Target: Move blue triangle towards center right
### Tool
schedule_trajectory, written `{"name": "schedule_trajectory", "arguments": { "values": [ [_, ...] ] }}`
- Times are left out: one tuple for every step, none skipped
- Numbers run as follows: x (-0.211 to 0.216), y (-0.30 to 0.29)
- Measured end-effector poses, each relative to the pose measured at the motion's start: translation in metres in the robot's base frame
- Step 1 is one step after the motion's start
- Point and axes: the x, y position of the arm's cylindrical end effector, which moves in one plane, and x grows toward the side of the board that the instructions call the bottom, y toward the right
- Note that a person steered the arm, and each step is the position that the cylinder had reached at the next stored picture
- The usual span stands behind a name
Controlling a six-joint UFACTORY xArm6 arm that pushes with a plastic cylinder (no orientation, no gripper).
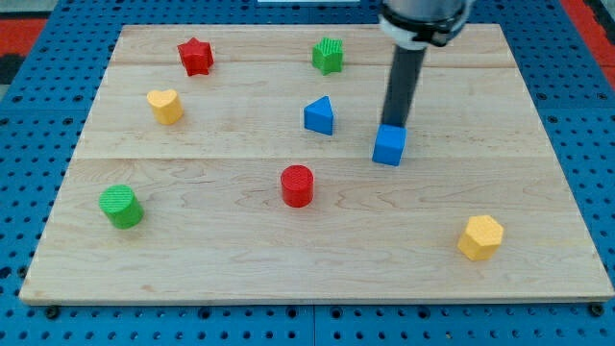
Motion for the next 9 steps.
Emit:
{"name": "schedule_trajectory", "arguments": {
  "values": [
    [0.009, -0.028],
    [0.052, 0.002],
    [0.077, 0.055],
    [0.076, 0.051],
    [0.057, 0.071],
    [0.059, 0.153],
    [0.086, 0.197],
    [0.020, 0.149],
    [0.043, 0.035]
  ]
}}
